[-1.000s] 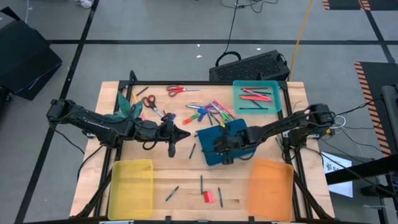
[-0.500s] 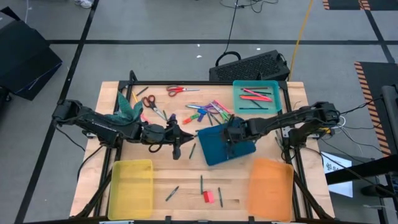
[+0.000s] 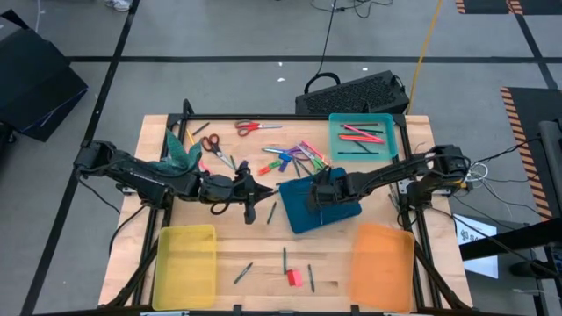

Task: Sort crayons/erasers/pens/pencils in bins
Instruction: Put the blue pencil into the green bin

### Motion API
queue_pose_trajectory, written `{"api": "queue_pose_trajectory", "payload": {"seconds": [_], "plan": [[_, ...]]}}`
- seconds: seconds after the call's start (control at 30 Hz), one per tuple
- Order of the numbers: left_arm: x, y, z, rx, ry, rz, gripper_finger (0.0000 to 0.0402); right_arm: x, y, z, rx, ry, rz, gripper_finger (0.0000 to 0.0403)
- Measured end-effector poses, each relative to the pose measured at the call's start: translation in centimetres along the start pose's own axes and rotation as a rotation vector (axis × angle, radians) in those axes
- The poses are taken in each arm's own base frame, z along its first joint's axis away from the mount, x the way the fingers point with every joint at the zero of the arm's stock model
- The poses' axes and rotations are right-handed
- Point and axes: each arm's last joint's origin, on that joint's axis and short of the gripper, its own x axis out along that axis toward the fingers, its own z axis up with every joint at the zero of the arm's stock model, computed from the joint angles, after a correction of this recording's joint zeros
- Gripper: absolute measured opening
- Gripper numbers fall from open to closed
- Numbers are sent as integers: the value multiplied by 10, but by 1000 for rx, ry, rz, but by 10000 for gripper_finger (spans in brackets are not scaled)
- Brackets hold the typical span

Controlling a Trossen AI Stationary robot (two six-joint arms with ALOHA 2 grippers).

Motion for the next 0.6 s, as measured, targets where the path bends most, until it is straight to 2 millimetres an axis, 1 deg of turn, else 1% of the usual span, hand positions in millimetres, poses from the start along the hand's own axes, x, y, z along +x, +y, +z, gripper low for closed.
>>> {"api": "queue_pose_trajectory", "payload": {"seconds": [0.2, 0.4, 0.5, 0.6], "plan": [[-1, -1, -4, -40, 45, -14, 54, 15, -4, -4, 133, -26, -104, 146], [-3, -10, -6, -44, 50, -55, 53, 30, 1, -6, 142, -48, -119, 145], [-5, -15, -6, -41, 45, -73, 53, 33, 0, -7, 137, -45, -134, 132], [-6, -18, -6, -40, 36, -88, 53, 34, -1, -8, 149, -40, -150, 106]]}}
